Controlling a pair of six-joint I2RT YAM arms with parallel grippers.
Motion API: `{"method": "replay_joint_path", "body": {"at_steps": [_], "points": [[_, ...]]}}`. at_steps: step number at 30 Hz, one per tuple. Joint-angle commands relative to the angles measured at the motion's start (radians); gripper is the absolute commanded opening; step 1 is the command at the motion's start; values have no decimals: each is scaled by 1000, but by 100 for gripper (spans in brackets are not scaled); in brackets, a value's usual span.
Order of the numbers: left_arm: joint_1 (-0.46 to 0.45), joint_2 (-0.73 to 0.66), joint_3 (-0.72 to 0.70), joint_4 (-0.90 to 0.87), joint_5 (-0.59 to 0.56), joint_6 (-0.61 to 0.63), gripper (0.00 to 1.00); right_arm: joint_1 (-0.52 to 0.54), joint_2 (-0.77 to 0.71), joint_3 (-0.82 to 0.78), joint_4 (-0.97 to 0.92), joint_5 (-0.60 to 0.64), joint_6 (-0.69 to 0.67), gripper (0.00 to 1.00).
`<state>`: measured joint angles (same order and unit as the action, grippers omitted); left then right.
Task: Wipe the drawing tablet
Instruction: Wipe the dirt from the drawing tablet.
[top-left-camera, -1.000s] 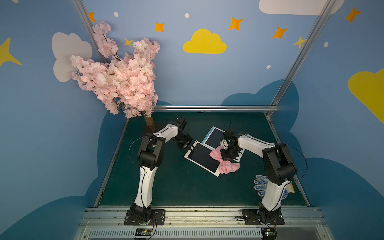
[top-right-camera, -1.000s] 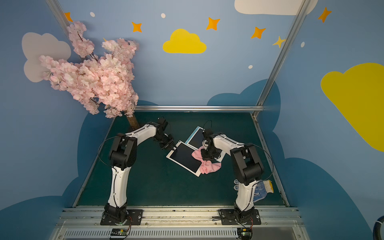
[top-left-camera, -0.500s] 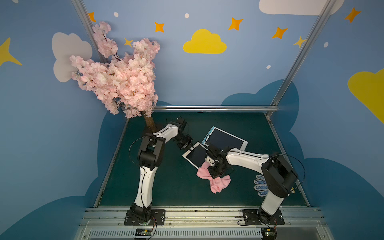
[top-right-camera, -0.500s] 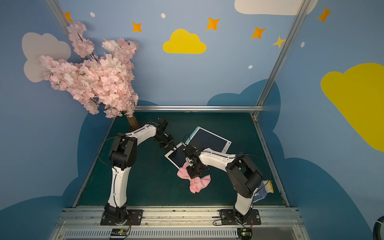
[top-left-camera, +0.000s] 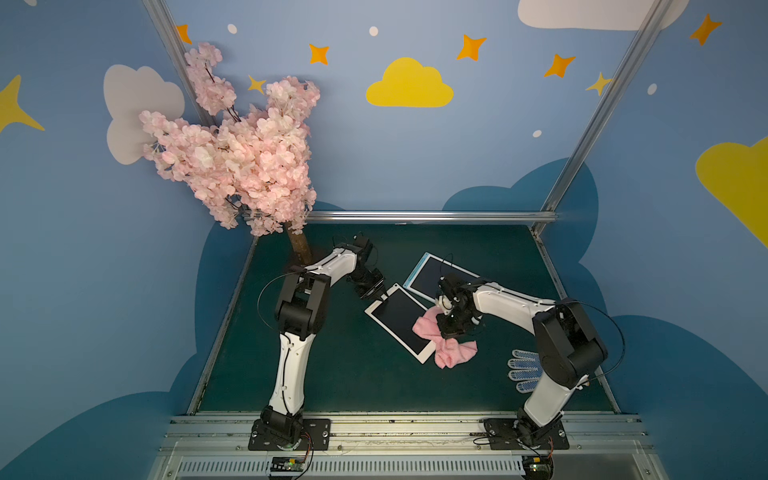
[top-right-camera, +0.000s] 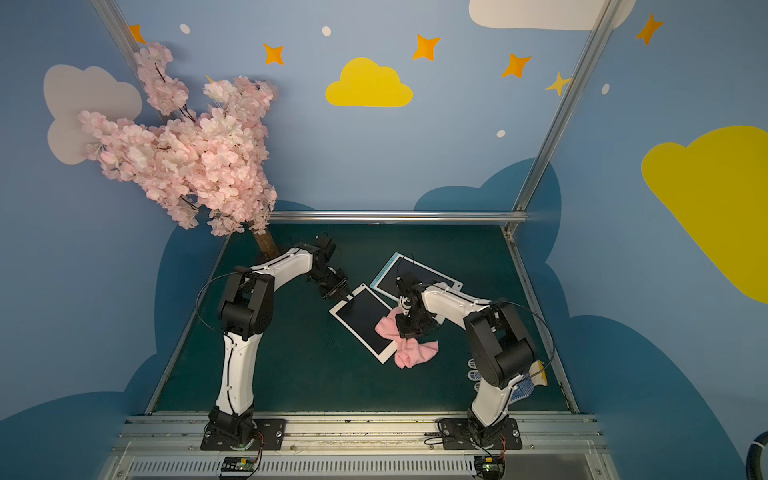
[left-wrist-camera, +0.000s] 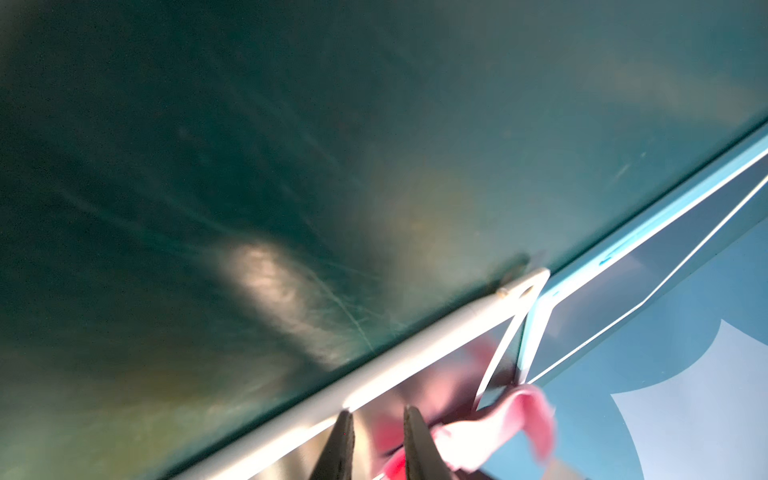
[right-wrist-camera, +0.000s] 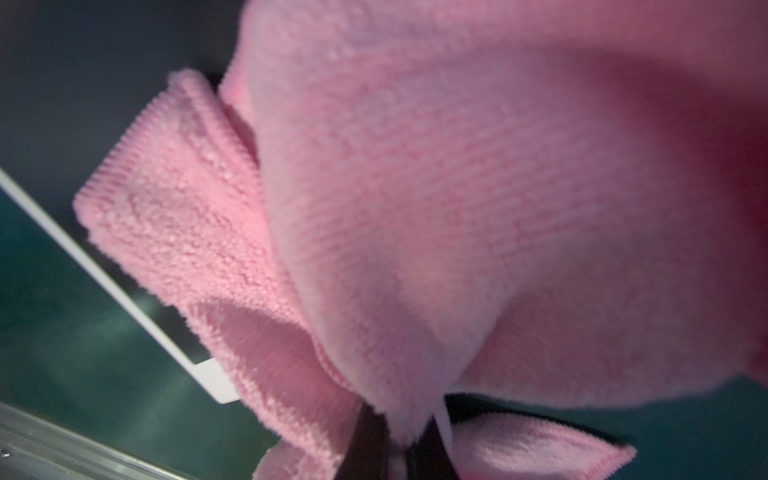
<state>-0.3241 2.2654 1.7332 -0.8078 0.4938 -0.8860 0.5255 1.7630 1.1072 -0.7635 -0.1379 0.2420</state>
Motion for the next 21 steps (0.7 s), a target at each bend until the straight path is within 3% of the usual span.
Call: {"method": "replay_joint_path", "body": {"at_steps": [1,5,10,17,21], "points": [[-3,55,5,-27,-55,16,25,-57,25,34,-54,12,-52,0],[-3,51,4,-28,-57,16,25,-45,24,81,-76,17,-74,0],[-3,54,5,-27,-55,16,25,111,16,137,-113,57,-59,0],[-6,57,12,-27,-55,15,25,287,119,258,-115,-15,-18,0],[-7,56,12,-27,-54,15,25,337,163,332,-139,-37,-43,0]]}}
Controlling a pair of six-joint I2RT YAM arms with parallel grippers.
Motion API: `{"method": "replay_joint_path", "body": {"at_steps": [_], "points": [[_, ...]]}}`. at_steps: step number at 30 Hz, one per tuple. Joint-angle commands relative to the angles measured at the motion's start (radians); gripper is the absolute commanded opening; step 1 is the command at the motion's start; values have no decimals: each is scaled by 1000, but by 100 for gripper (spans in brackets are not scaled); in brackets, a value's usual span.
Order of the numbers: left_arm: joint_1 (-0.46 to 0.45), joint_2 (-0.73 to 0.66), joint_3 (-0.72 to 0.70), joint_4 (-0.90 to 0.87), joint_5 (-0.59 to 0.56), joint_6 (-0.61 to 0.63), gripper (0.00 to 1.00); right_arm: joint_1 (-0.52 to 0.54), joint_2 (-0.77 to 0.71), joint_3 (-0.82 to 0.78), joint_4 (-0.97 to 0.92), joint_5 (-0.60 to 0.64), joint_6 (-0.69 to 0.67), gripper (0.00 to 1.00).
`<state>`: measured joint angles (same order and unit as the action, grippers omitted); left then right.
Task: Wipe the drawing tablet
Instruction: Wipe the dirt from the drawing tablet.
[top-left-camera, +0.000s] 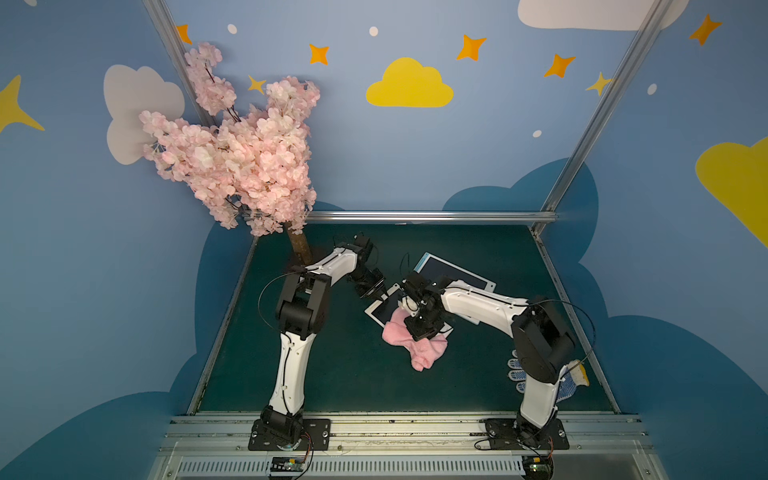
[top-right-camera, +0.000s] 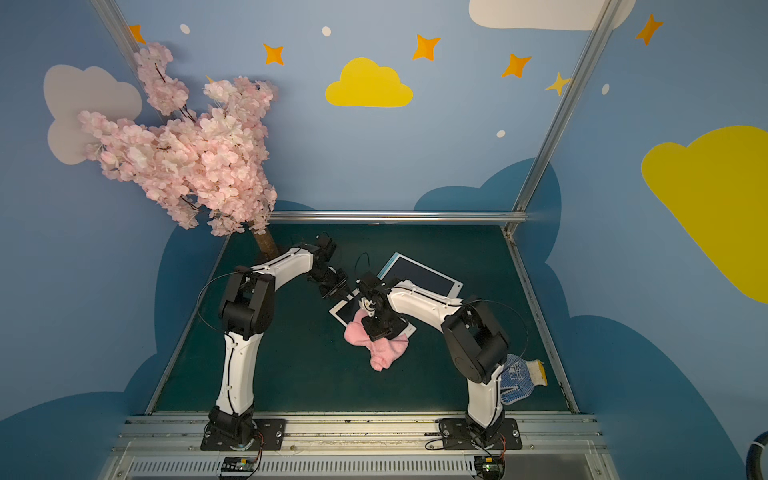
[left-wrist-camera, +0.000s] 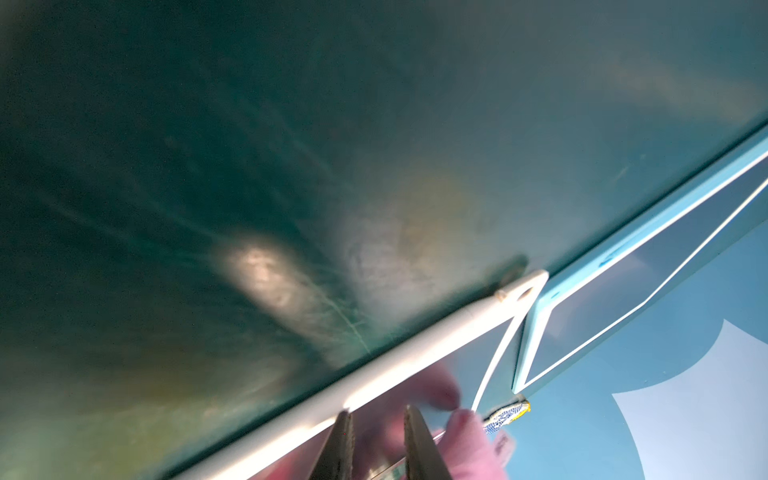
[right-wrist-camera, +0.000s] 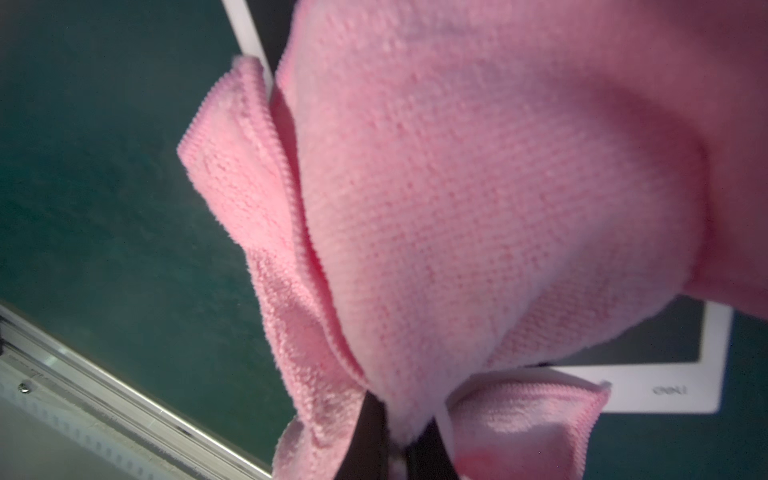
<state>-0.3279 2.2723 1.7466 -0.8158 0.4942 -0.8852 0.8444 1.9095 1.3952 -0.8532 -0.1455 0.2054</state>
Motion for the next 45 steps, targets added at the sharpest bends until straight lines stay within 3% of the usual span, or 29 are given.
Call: {"method": "replay_joint_path", "body": {"at_steps": [1,6,11,24,34,45], "points": [[-3,47,-1,-19,-55,15,25,15,18,46,-55,-29,-5,0],[-3,35,8,-19,-57,15,25,-94,-72,-85,-18,-22,55,0],[-3,19,16,-19,-60,20,25,-281,-248,-291,57,-48,92,0],[-7,-66,-21,14,-75,10,27,-420,-489,-326,0,80,80,0],[14,-237,-101,45,-157,48,30,-684,-668,-432,-18,108,191,0],[30,-468,-291,177,-249,18,47,-724,-762,-626,79,-11,342,0]]}}
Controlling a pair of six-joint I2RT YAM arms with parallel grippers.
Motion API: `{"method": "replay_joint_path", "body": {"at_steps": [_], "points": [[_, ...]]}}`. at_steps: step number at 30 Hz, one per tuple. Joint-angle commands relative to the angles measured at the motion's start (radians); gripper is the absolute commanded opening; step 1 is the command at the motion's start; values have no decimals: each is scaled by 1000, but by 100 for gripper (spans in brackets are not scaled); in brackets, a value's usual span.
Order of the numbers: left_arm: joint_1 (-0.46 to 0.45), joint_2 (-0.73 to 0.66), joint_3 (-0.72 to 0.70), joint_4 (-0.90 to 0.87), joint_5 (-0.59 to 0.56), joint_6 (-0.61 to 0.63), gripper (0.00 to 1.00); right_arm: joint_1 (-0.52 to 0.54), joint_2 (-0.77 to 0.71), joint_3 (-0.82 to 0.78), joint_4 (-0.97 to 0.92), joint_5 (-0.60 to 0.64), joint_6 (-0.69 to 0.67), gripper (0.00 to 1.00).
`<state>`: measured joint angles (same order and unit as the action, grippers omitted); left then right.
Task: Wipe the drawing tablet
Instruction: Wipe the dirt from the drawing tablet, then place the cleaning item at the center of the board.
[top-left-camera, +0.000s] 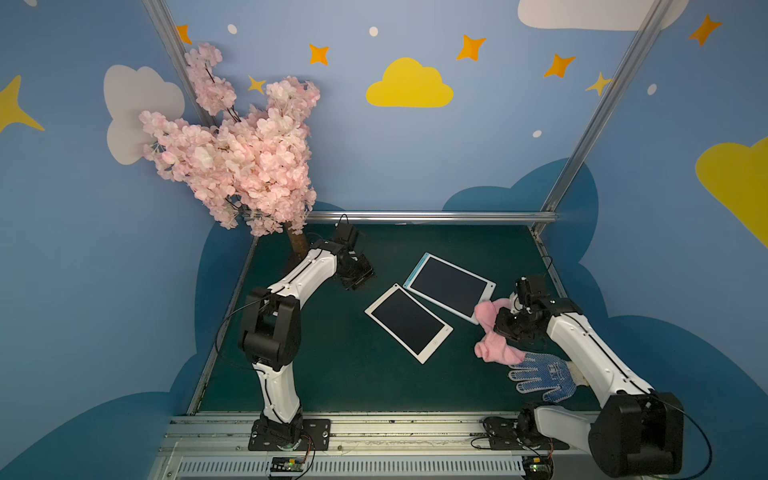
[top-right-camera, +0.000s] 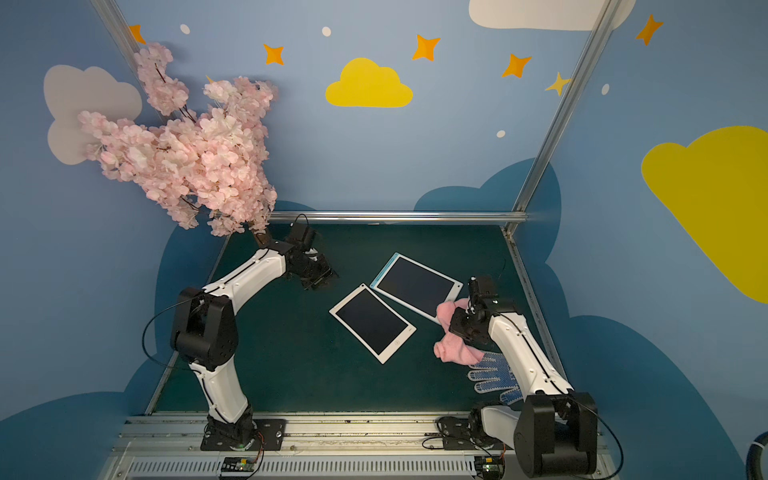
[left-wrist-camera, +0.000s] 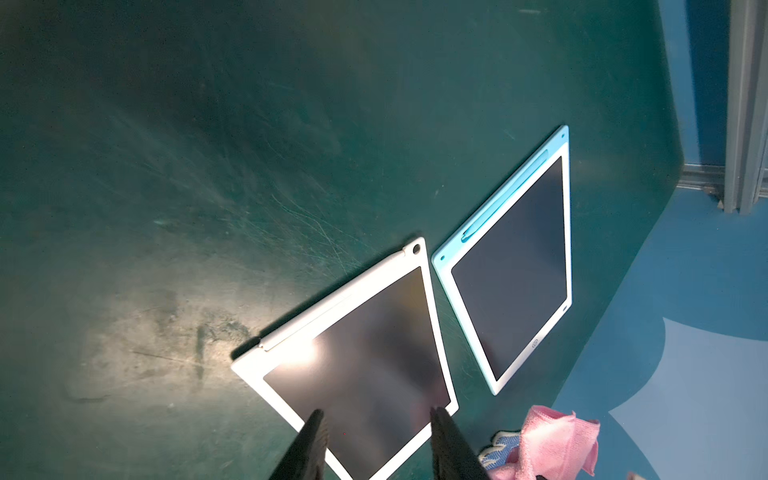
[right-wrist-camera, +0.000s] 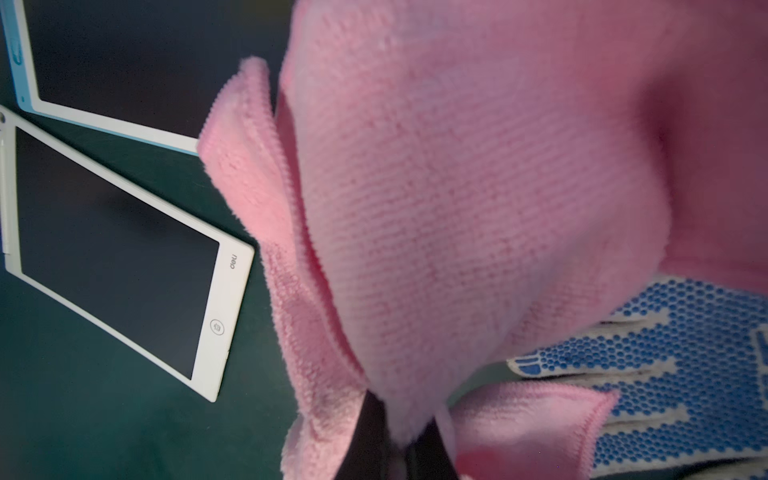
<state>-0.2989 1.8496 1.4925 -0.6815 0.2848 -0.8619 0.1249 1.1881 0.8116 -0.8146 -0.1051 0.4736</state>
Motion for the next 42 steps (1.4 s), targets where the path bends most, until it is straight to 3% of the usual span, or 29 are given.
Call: {"method": "replay_joint_path", "body": {"at_steps": [1,10,23,32,38,42], "points": [[0,-68,-60,58,-45,-9,48,-5,-53,-65,56,-68,88,0],[1,-238,-238,159,-87,-26,53,18,-62,-184,111,-183,93,0],[14,-310,-325,141,-93,1,55,66,-5,-165,62,-170,87,16],[24,-302,-325,137,-85,6,56,199,113,-82,30,-128,99,16],[26,-294,-314,136,-82,8,57,187,99,-55,-47,-27,100,44],[25,-310,-322,145,-79,8,59,173,47,-13,-122,21,73,87]]}}
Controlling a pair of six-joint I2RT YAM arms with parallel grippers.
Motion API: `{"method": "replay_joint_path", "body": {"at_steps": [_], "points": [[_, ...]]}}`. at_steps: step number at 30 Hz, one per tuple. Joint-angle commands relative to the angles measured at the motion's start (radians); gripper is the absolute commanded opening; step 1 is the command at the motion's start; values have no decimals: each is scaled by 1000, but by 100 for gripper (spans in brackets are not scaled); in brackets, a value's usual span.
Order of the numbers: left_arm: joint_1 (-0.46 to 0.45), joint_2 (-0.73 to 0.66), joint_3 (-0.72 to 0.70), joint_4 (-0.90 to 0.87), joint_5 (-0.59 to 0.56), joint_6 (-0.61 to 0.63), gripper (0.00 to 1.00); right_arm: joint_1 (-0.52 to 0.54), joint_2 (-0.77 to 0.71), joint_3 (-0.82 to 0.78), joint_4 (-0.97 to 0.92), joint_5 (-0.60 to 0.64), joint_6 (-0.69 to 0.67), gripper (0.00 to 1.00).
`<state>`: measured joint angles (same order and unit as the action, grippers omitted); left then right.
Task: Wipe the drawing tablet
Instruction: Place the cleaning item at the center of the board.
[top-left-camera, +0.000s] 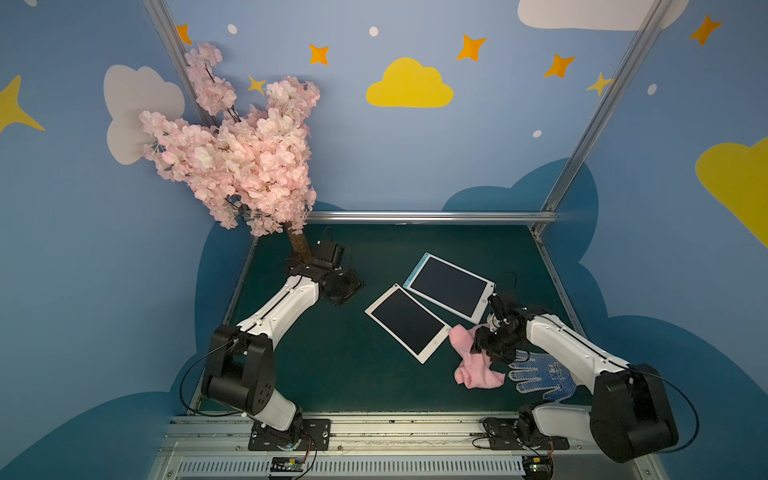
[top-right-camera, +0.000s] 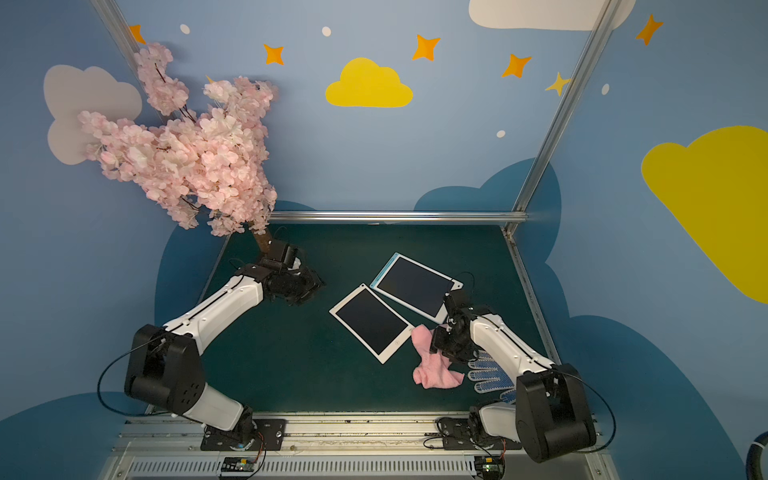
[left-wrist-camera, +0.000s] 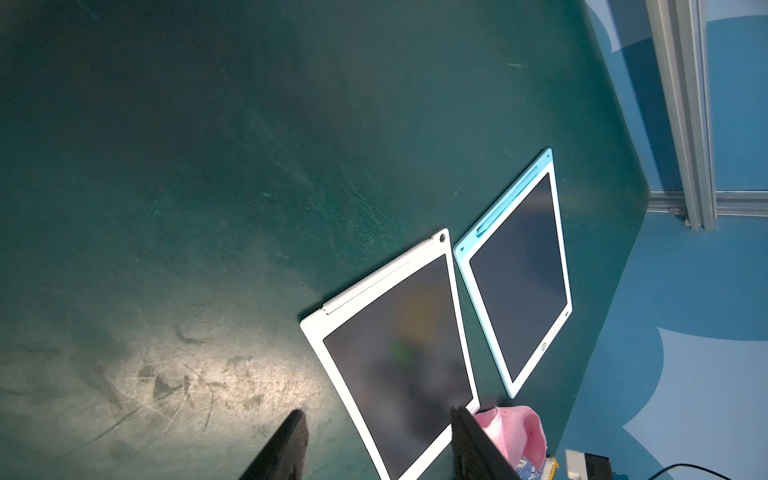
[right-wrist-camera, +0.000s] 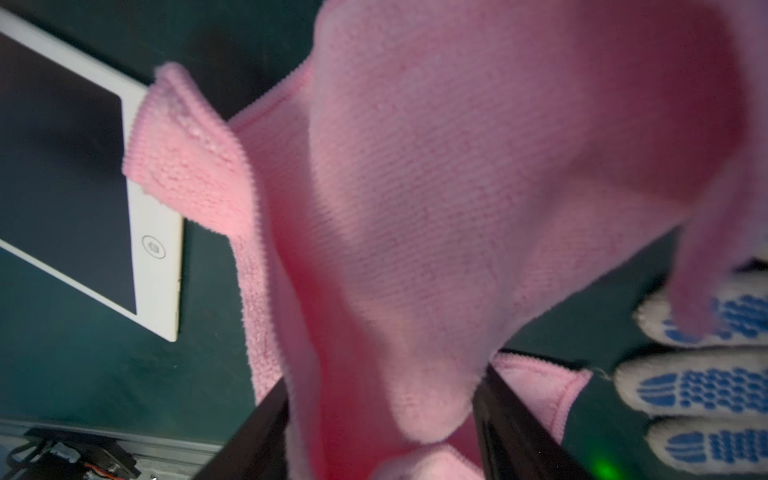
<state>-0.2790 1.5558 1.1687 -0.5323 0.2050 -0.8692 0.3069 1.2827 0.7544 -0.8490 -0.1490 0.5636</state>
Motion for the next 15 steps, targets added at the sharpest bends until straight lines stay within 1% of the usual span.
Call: {"method": "replay_joint_path", "body": {"at_steps": [1,5,7,11,13,15], "points": [[4,-23,-3,0,1,14,59,-11,-62,50,-99,75,-19,90],[3,-54,-23,8,-12,9,61,-14,-122,84,-157,109,0,90],[3,-73,-32,17,-19,7,100,-18,-148,113,-184,115,17,90],[3,-104,-37,28,-27,10,100,-19,-187,165,-166,120,24,90],[3,-109,-36,29,-27,15,100,-21,-199,168,-156,159,56,91],[5,-116,-36,26,-33,19,100,-22,-215,177,-153,188,32,91]]}}
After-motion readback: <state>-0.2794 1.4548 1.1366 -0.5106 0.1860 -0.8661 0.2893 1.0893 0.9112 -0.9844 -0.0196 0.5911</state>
